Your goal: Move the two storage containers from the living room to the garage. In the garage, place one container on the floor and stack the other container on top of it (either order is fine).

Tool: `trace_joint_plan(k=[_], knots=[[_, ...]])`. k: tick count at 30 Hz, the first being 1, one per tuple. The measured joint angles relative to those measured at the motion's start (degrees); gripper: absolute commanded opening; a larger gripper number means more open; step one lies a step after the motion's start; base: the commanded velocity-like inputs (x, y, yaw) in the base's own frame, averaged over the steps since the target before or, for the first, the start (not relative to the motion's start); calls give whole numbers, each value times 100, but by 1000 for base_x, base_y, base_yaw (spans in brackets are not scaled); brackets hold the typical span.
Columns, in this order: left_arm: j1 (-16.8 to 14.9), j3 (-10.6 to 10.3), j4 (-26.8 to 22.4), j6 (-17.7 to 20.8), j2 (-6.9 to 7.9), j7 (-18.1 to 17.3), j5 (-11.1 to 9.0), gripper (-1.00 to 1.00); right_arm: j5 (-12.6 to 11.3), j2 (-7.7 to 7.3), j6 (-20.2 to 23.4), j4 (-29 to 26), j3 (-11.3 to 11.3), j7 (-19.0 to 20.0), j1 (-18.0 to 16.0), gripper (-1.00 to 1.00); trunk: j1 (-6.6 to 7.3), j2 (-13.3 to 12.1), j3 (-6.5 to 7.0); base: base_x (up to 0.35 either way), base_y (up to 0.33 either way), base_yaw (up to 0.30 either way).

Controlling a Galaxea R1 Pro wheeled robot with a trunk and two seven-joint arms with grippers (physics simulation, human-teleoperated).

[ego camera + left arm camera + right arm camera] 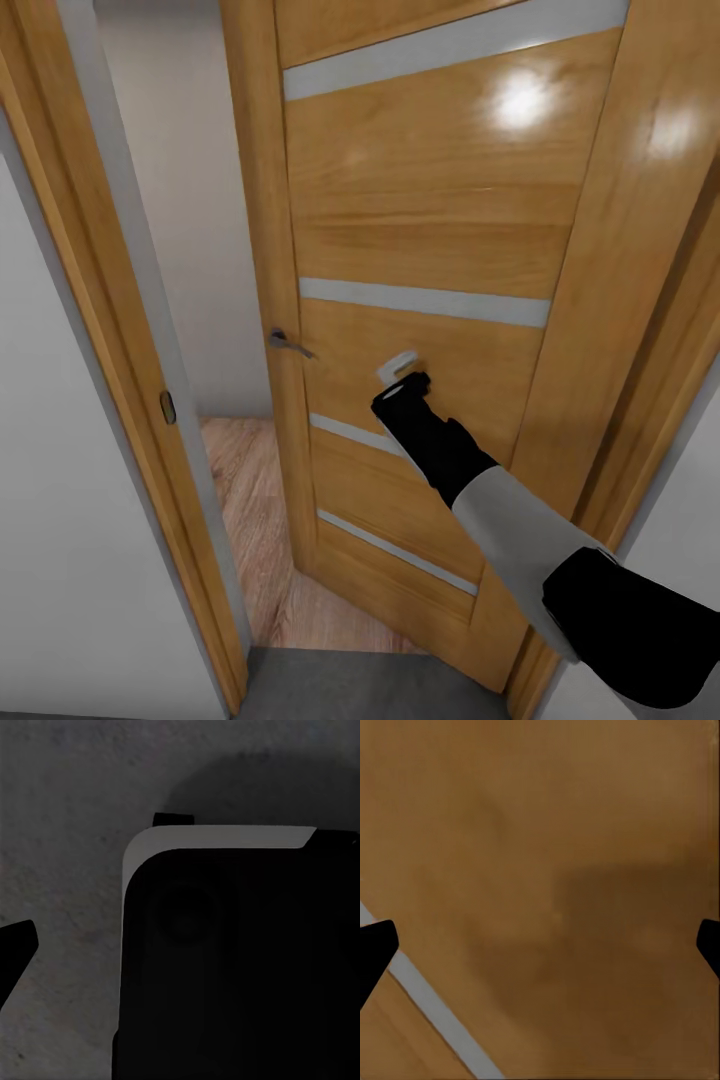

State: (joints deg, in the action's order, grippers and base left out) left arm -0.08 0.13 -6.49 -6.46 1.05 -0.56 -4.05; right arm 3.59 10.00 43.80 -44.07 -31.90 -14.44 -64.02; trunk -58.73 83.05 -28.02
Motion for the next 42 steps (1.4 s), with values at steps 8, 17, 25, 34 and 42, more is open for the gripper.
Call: trace_joint_plan(k=[8, 17, 25, 34, 42], knots=[[-2, 4, 3, -2, 0, -1, 0, 100, -158, 0, -87, 392, -168, -708, -137, 100, 0, 1, 0, 0, 0, 0], [0, 6, 0, -1, 0, 0, -1, 100, -30, 0, -397, 1727, -19, -780, -628, 100, 0, 0, 0, 0, 0, 0], [0, 6, 0, -1, 0, 0, 0, 100, -32, 0, -382, 1338, 17, -770, -633, 100, 0, 0, 0, 0, 0, 0], [0, 6, 0, -1, 0, 0, -1, 100, -47, 0, -320, 1267, 34, -734, -632, 100, 0, 0, 0, 0, 0, 0], [0, 6, 0, -1, 0, 0, -1, 100, -53, 0, -287, 1115, 56, -717, -632, 100, 0, 0, 0, 0, 0, 0]])
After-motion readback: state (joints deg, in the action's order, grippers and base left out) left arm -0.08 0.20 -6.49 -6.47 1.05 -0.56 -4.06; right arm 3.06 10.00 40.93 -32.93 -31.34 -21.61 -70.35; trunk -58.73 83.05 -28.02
